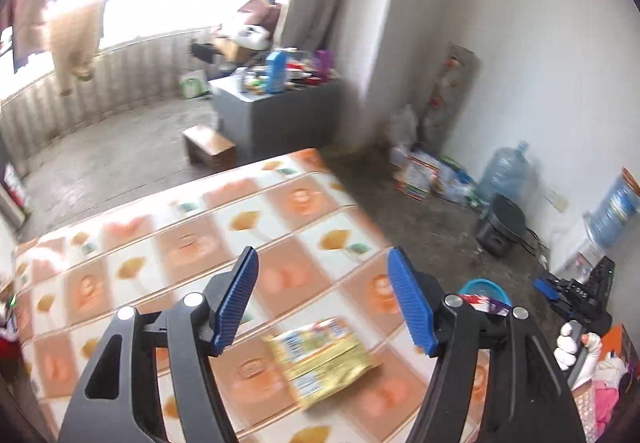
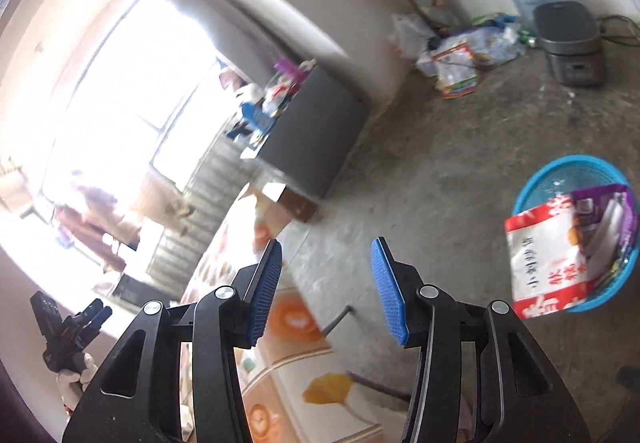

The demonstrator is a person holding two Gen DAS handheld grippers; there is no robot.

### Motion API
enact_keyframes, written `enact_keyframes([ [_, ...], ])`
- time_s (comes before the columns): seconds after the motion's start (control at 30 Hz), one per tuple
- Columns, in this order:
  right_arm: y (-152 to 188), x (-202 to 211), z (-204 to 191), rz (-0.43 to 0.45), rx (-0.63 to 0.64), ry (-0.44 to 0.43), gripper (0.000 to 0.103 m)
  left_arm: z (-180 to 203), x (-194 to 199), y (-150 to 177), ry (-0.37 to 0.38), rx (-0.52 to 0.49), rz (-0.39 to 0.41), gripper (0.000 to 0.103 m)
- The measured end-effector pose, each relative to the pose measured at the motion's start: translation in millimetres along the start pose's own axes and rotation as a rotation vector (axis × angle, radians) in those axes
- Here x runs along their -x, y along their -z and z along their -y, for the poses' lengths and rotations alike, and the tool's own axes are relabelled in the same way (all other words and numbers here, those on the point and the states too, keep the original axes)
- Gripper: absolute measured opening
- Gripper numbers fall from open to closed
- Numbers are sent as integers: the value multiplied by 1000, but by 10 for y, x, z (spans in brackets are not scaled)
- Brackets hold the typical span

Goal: Collect trash
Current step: 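Move both tools back toward the gold snack bag on the table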

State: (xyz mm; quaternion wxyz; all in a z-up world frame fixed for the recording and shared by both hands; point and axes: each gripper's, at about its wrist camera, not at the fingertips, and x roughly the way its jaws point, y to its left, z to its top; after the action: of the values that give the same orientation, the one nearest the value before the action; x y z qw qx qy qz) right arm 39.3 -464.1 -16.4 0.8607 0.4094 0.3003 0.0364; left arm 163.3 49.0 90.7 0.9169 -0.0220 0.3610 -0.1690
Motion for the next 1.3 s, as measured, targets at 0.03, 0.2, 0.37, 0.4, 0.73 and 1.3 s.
enact_keyframes([
  [0.03, 61, -86, -156, -39, 32, -26, 46, -266, 141, 144, -43, 51, 1, 65],
  [0.2, 519, -526, -926, -241, 207, -134, 46, -1038, 562, 923, -89, 227, -51, 65],
  [0.37, 1107, -868, -1477, -459, 334, -220, 46, -979, 539, 1583, -6, 222, -132, 65],
  [0.4, 1219, -920, -1548, -495, 351, -228, 46, -954, 503, 1666, 11, 220, -142, 65],
  [0.73, 2041, -1345, -2120, -738, 422, -292, 13, -855, 294, 2034, 194, 232, -216, 64],
  [1.3, 1606, -1288, -2042, -601, 387, -116, 19, -263, -22, 1998, 126, -401, -203, 75],
])
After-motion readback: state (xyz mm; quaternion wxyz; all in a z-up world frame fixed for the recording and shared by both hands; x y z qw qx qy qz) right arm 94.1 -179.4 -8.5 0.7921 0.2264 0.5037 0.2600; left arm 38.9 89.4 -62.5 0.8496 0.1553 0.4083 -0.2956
